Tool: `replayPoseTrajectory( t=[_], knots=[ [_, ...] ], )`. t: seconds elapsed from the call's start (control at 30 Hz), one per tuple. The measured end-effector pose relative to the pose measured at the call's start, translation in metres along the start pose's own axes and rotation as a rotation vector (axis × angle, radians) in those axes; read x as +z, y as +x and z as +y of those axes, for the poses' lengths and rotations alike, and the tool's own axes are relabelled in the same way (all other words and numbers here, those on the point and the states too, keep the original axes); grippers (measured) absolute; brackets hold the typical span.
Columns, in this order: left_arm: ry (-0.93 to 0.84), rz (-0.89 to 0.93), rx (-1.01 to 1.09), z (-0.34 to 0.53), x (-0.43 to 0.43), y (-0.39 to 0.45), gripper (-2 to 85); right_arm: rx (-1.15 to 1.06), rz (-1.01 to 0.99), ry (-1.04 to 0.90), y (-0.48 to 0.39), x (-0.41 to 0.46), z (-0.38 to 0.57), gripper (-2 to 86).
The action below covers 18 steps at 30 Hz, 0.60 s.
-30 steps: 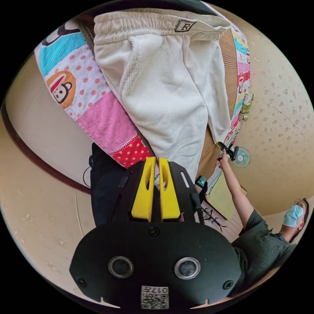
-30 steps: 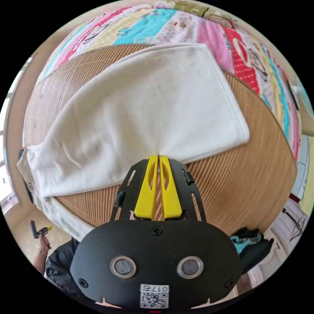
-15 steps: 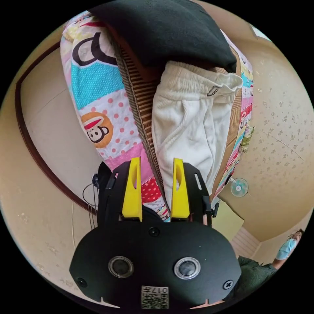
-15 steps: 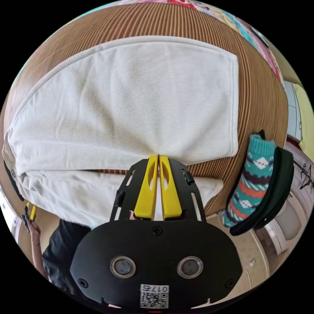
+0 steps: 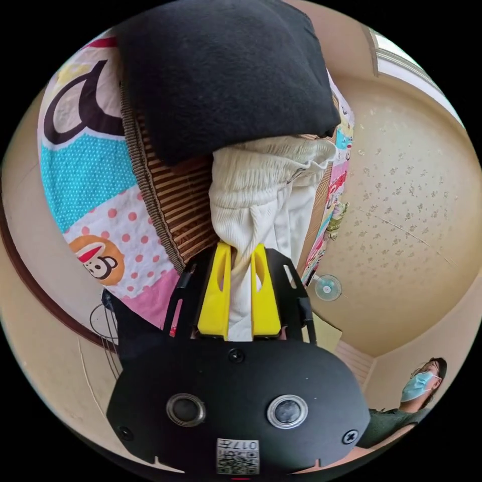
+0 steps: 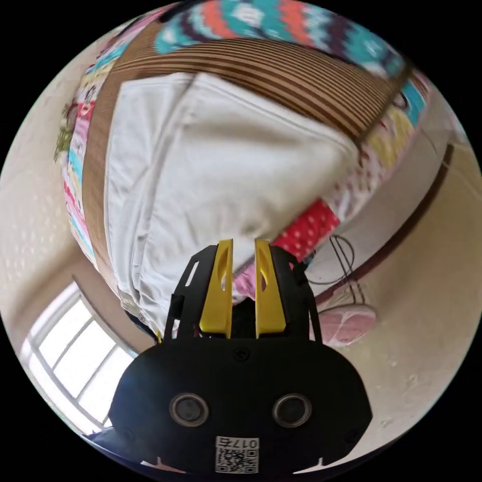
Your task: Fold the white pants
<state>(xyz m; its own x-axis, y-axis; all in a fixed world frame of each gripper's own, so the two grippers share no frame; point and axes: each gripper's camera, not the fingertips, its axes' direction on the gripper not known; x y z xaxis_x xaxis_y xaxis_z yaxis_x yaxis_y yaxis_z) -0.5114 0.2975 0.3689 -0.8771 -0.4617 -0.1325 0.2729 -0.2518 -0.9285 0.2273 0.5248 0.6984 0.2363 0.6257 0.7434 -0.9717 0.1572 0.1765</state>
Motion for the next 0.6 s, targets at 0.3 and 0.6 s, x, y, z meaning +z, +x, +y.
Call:
replayPoseTrajectory(
  t=[0.3, 0.6],
  knots=[
    [-0.077, 0.047, 0.137, 0.039, -0.022, 0.040, 5.0, 0.166, -0.241, 0.079, 0.026, 0.019, 0.015, 12.9],
    [-0.127, -0.008, 0.235, 0.057, -0.021, 0.094, 5.0, 0.079, -0.308, 0.085, -0.012, -0.017, -0.015, 6.5]
  ],
)
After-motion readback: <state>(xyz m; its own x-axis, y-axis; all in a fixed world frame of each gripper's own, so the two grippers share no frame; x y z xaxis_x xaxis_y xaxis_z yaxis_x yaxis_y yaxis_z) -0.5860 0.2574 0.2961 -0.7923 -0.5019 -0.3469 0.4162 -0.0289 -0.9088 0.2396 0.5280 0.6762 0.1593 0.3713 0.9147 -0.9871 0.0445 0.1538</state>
